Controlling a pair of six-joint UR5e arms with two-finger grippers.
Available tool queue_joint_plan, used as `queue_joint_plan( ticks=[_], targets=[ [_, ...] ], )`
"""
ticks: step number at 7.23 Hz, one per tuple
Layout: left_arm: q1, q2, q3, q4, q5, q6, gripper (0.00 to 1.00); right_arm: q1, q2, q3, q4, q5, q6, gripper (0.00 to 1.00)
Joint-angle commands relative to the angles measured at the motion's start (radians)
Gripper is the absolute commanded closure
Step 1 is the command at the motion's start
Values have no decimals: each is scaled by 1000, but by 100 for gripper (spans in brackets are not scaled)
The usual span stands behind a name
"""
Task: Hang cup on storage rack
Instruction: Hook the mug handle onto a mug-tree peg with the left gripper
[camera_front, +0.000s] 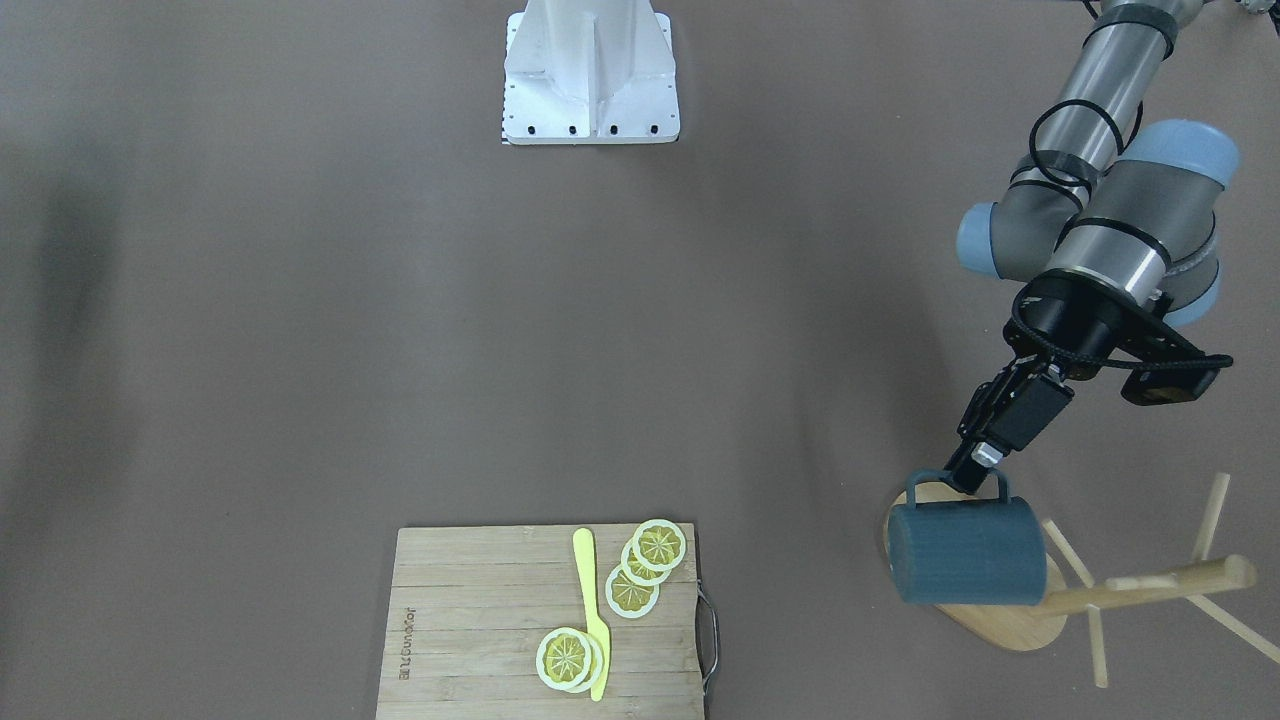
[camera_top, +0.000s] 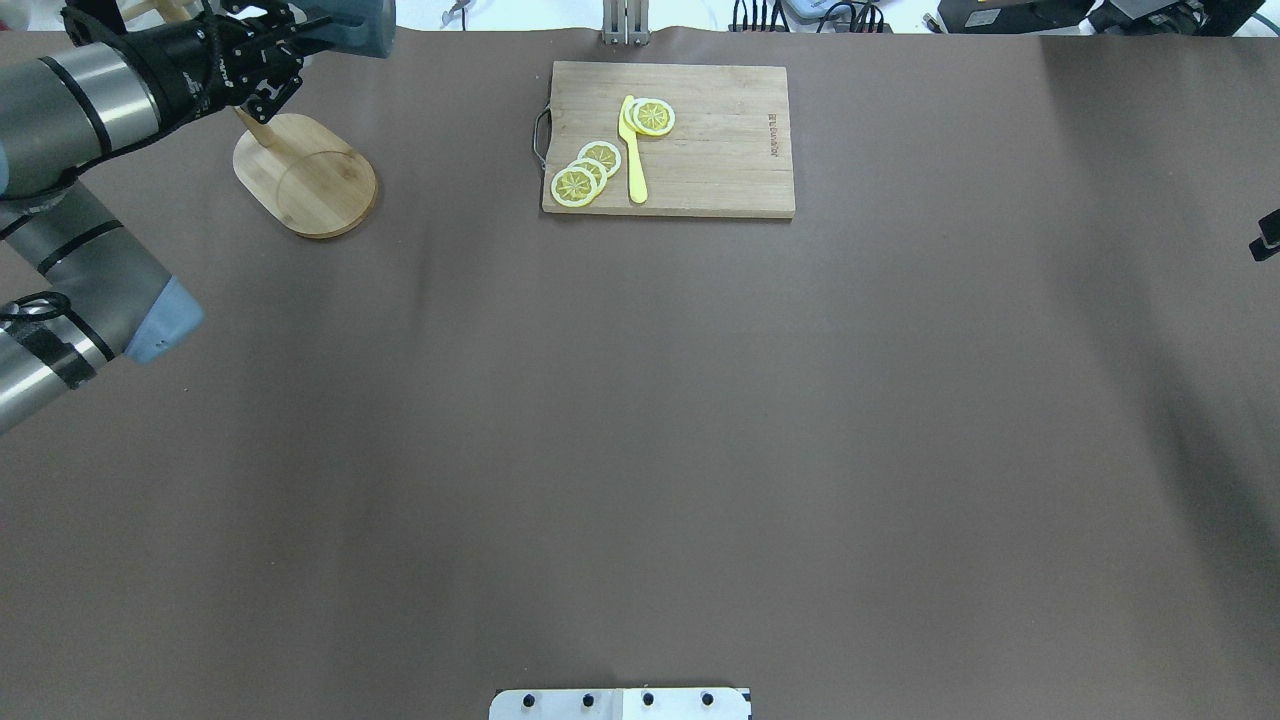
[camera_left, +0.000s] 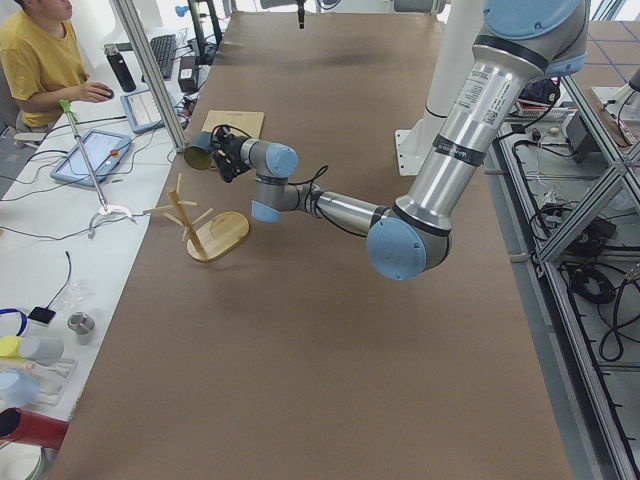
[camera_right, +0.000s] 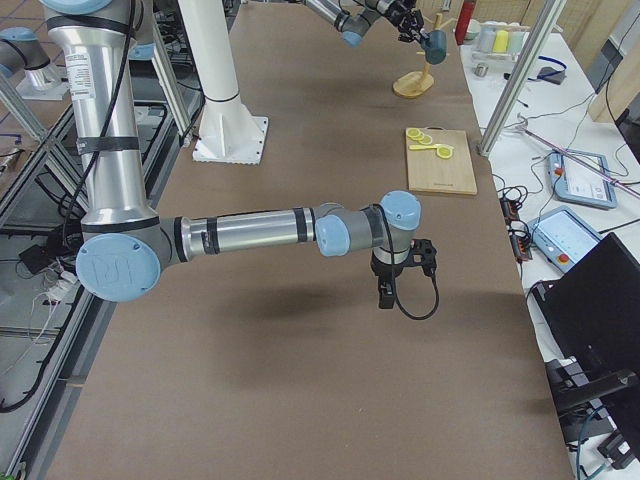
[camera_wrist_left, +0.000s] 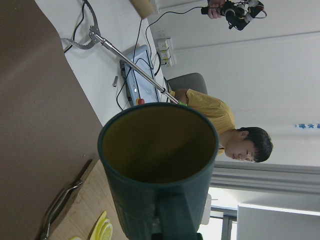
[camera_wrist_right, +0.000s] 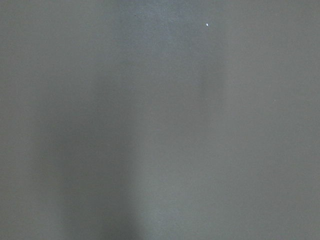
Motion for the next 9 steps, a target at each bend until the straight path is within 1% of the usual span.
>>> queue_joint_plan(
  ticks=[1,2,3,5,6,7,9],
  targets=[
    [-35,-7,13,-34,-2,-268,100,0,0,-1,-1,0,0,0],
    [-38,-5,29,-74,7,-316,100,0,0,-1,1,-2,0,0],
    [-54,-5,72,-129,10,-365,100,0,-2,-1,1,0,0,0],
    [-60,-7,101,-166,31,-418,100,0,-2,2,1,0,2,0],
    [-61,-5,112,-187,35,-495,100,0,-2,5,-1,0,2,0],
    [-60,-2,120,-203,56,-516,100,0,-3,5,1,0,2,0],
    [-60,-4,154,-212,80,-594,100,0,-6,13,1,0,6,0]
  ],
)
